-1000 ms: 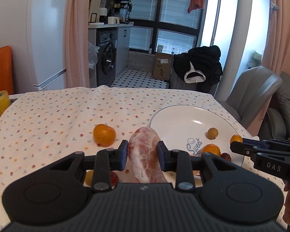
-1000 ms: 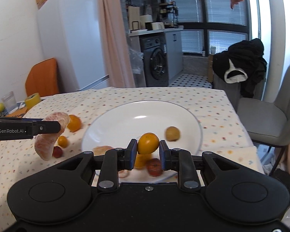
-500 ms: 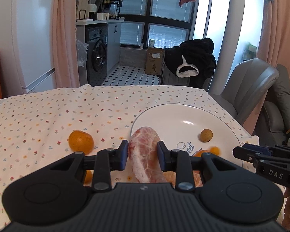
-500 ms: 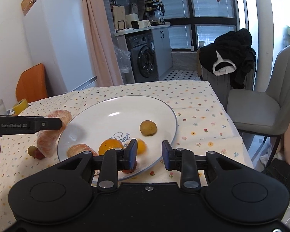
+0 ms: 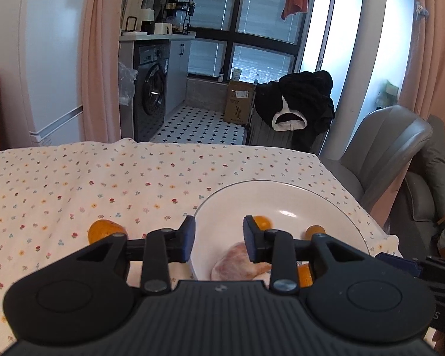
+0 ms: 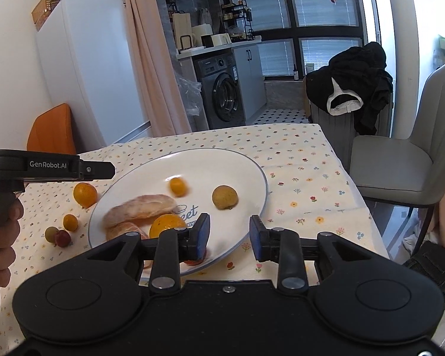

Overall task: Organize fruits
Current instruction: 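Carry both items over the white plate and open both tools to release them, then withdraw both open tools from the plate toward the remaining fruits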

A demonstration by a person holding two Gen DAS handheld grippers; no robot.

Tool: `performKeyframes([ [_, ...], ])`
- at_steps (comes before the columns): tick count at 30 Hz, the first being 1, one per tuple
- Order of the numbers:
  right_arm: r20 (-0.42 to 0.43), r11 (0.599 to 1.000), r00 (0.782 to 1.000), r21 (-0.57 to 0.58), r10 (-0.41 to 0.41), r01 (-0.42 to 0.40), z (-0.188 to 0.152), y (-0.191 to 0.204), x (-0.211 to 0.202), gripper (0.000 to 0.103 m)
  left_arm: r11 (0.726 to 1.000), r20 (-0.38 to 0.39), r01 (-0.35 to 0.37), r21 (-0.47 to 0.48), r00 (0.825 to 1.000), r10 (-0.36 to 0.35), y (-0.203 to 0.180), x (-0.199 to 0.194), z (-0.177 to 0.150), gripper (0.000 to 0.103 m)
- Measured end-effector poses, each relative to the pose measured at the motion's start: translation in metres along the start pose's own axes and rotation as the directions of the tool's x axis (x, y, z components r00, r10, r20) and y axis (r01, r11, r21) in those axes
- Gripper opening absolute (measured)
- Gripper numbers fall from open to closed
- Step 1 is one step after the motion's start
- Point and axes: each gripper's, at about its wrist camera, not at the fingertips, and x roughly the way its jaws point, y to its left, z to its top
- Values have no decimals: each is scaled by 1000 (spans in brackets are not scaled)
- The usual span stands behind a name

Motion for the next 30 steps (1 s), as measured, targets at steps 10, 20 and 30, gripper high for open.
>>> performKeyframes([
  [10,23,1000,1000,-19,11,-10,1,16,-4,47,999,15,-45,14,999,45,9,-21,-4,65],
  [20,46,999,999,-41,7,-5,-2,38,-12,68,995,39,-98,15,994,98,25,-45,-14,83],
  [30,34,995,997,-81,65,-62,1,66,-15,100,990,68,-142,-11,987,142,49,-71,-23,97],
])
